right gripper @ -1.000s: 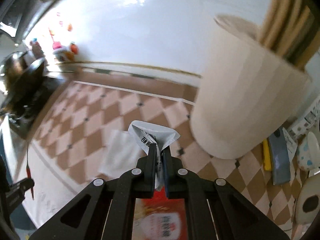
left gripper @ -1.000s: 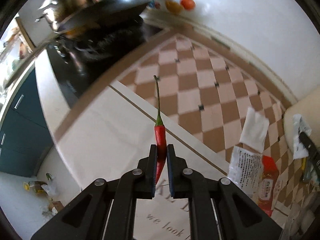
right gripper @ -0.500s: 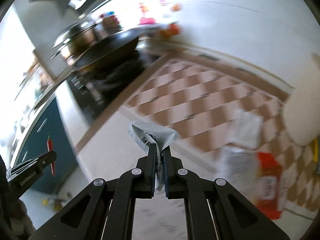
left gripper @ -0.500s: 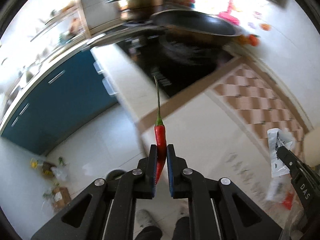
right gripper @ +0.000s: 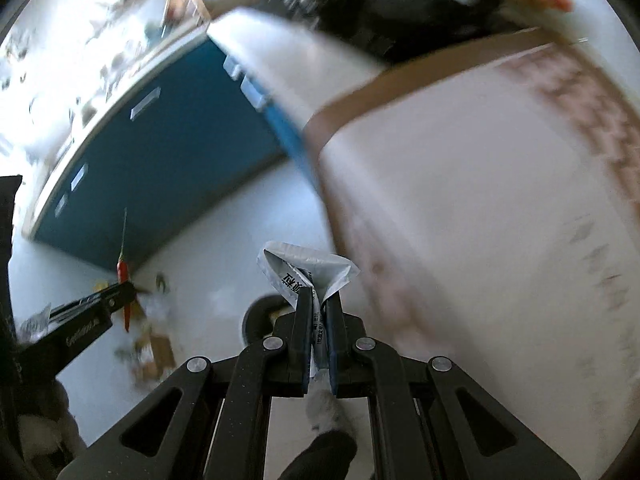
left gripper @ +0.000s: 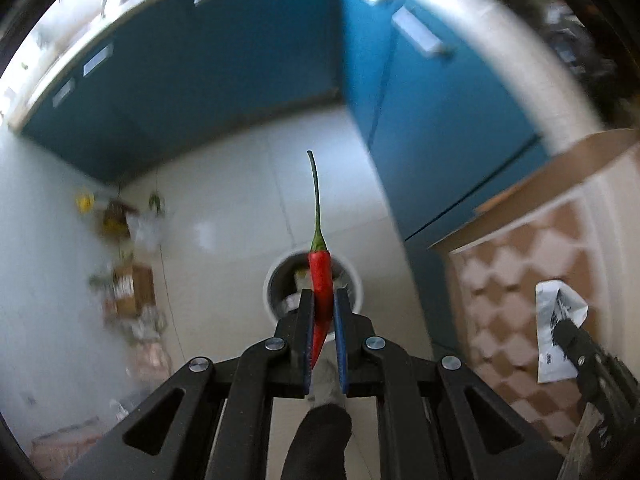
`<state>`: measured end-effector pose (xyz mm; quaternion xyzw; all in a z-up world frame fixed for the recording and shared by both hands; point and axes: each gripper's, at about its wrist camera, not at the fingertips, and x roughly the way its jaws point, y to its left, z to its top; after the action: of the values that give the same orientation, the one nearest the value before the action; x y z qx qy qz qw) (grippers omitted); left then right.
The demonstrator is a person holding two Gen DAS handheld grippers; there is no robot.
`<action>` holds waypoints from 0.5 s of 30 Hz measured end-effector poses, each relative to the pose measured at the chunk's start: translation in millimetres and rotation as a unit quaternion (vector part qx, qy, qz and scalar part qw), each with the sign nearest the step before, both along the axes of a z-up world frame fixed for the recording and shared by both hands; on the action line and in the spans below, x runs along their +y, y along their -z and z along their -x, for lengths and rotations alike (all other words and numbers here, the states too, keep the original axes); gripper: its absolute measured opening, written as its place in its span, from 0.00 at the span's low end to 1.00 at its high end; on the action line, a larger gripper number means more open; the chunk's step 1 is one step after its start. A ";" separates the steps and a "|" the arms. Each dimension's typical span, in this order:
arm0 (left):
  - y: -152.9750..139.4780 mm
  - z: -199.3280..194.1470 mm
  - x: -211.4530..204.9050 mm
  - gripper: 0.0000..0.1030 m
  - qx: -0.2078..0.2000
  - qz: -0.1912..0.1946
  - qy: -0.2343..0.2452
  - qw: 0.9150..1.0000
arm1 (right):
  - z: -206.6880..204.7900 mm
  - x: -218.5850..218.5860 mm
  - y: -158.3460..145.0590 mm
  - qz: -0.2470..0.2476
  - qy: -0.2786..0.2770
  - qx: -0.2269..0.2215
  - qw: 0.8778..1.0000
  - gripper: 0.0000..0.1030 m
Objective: Collect trash
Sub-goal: 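Carry the chili and receipt to the bin and open both tools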
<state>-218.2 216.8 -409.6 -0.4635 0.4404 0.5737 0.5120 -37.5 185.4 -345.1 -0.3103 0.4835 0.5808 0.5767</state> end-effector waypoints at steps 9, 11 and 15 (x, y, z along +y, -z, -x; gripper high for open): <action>191.8 74.9 5.1 0.07 -0.093 0.115 -0.063 0.987 | 86.2 25.2 179.4 0.089 -0.043 0.001 0.995 0.06; 240.1 84.8 7.1 0.07 -0.134 0.143 -0.075 0.978 | 94.1 30.6 215.1 0.104 -0.046 0.003 0.994 0.06; 315.9 97.1 8.7 0.07 -0.181 0.178 -0.088 0.963 | 105.6 44.1 305.9 0.146 -0.044 0.035 0.988 0.06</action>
<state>-315.3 225.5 -725.5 -0.6803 0.3931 0.4349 0.4399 -143.1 229.4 -651.0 -0.3920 0.5689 0.5390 0.4818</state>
